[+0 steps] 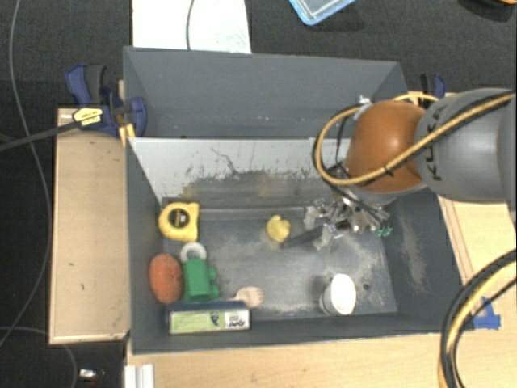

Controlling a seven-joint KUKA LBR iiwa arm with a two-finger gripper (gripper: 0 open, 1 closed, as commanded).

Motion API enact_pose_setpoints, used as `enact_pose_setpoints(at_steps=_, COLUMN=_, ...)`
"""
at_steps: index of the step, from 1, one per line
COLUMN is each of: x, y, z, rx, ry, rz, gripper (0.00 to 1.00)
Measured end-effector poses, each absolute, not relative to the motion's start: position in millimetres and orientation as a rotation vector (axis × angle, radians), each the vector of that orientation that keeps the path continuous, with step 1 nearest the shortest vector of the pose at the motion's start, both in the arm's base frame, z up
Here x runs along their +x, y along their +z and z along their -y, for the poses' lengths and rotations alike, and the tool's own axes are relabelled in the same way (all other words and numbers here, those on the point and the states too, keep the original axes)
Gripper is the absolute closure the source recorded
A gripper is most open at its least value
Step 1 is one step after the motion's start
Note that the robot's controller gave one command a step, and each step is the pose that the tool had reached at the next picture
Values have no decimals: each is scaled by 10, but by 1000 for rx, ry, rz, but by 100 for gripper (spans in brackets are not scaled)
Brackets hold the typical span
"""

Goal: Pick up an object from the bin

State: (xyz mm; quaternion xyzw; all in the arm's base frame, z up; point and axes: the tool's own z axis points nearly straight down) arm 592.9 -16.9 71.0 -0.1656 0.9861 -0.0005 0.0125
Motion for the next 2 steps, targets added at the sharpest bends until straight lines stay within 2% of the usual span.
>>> enact_pose_setpoints(at_steps=1, x=5777, y=1466, z=72, rx=-553, ry=0, rz=-3070, gripper=100)
enact_pose_setpoints(at_steps=2, x=5677, y=2380, z=139, rx=-624, ry=1, rz=-3062, gripper=100)
